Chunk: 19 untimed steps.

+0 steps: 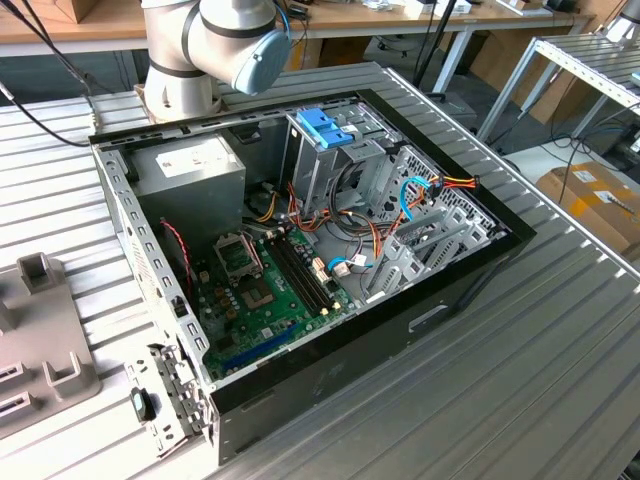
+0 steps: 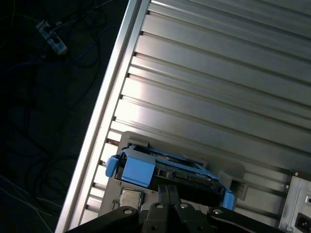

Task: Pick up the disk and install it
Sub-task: 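Pick up the disk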

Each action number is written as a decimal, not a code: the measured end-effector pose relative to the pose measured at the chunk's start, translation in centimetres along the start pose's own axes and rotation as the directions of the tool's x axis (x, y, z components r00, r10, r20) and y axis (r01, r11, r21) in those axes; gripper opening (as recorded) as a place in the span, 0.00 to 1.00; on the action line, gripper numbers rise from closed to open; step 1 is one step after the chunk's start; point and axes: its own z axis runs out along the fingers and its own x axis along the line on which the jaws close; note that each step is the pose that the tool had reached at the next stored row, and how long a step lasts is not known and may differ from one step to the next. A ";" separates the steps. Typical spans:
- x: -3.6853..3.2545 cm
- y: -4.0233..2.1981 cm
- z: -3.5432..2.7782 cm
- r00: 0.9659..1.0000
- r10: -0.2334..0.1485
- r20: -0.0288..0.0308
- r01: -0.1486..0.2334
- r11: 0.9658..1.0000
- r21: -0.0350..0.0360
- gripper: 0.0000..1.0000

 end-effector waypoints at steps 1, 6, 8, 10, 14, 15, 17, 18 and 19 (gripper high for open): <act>0.00 0.00 0.00 1.000 -0.004 0.000 0.004 1.000 0.000 0.11; 0.00 0.00 0.01 0.998 -0.062 -0.002 0.062 0.998 0.000 0.11; 0.00 0.00 0.02 0.993 -0.118 -0.005 0.118 0.993 0.000 0.11; 0.00 0.00 0.03 0.988 -0.157 -0.006 0.157 0.988 -0.001 0.11; 0.00 -0.01 0.05 0.967 -0.253 -0.010 0.253 0.967 -0.001 0.11; 0.00 0.00 0.06 0.963 -0.271 -0.011 0.271 0.963 -0.002 0.11; 0.00 -0.01 0.08 0.950 -0.312 -0.012 0.312 0.950 -0.002 0.11; 0.00 -0.01 0.08 0.941 -0.338 -0.014 0.338 0.941 -0.002 0.11; 0.00 0.00 0.09 0.930 -0.367 -0.015 0.367 0.930 -0.003 0.11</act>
